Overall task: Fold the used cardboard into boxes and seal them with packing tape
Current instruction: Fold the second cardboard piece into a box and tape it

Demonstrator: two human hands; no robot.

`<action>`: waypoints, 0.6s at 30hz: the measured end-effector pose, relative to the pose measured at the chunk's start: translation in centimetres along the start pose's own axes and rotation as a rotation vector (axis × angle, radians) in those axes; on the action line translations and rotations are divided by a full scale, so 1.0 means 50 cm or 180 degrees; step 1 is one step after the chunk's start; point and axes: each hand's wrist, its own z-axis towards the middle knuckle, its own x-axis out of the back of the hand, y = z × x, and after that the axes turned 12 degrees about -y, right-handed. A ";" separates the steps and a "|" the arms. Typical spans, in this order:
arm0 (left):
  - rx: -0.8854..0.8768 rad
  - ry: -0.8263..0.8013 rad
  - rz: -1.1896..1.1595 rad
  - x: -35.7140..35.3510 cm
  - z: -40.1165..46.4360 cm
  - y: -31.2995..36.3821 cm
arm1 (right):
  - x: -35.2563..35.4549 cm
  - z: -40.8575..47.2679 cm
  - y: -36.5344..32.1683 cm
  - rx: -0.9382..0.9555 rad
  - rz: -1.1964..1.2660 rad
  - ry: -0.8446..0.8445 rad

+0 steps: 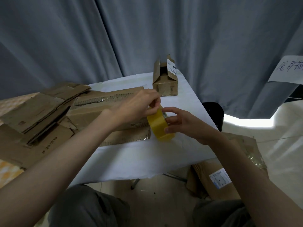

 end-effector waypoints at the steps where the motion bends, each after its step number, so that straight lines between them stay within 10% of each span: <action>1: -0.0030 -0.0059 -0.0001 0.002 0.000 0.001 | -0.002 -0.001 0.000 0.0013 -0.0020 0.0037; 18: 0.0694 0.0062 -0.0655 0.011 0.021 0.019 | 0.013 -0.009 -0.021 0.0156 -0.0196 0.0567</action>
